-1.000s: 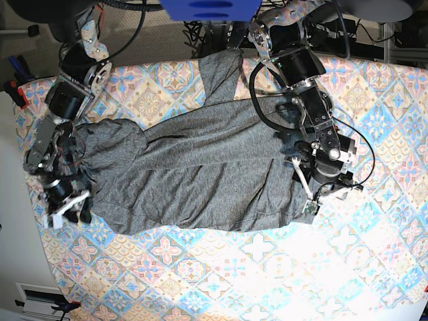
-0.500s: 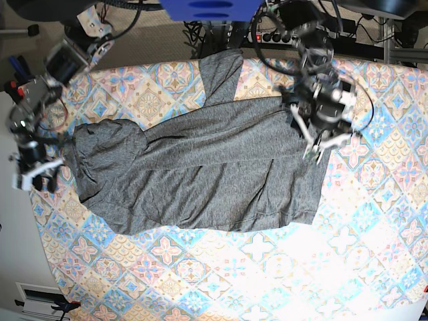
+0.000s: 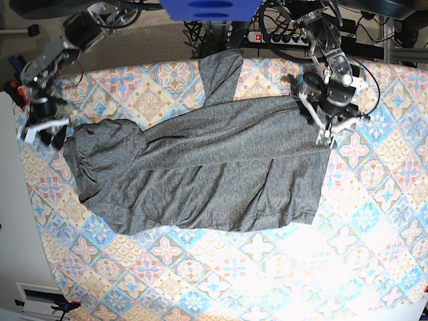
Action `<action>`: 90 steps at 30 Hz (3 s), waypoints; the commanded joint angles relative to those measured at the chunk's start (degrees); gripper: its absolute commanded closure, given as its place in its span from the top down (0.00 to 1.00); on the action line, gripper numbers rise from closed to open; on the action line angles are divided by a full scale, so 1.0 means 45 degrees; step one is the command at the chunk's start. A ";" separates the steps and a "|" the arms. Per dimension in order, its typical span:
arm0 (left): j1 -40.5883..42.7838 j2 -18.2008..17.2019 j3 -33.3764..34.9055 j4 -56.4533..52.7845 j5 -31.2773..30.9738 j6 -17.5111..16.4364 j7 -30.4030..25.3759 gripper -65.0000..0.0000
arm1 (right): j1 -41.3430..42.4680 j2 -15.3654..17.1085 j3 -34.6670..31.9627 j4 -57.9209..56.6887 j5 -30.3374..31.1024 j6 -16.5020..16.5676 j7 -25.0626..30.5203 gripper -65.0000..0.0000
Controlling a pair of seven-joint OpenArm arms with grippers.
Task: Layout the t-shirt on the table in an organized manner, then fold the t-shirt properly
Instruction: 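Release the shirt and lift both grippers off the fabric, then grasp the shirt edges again with both grippers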
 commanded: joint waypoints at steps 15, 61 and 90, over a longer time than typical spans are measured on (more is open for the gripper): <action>0.0353 -0.0121 -0.0015 0.0369 -0.0037 0.0075 -0.0171 0.53 | -0.0098 -0.0318 -0.0499 0.0061 0.1773 0.0217 -0.2169 0.35; -0.3886 -0.2660 -0.3297 -0.5394 -0.5996 0.0075 0.4576 0.54 | -0.0157 -0.0631 -0.1925 0.0198 0.1792 0.0217 -0.2169 0.35; -0.1678 -0.2328 -0.0523 -0.5961 -0.6035 0.0075 0.4674 0.00 | -0.0450 -0.0552 -0.1456 0.1175 0.1773 0.0217 -0.2912 0.00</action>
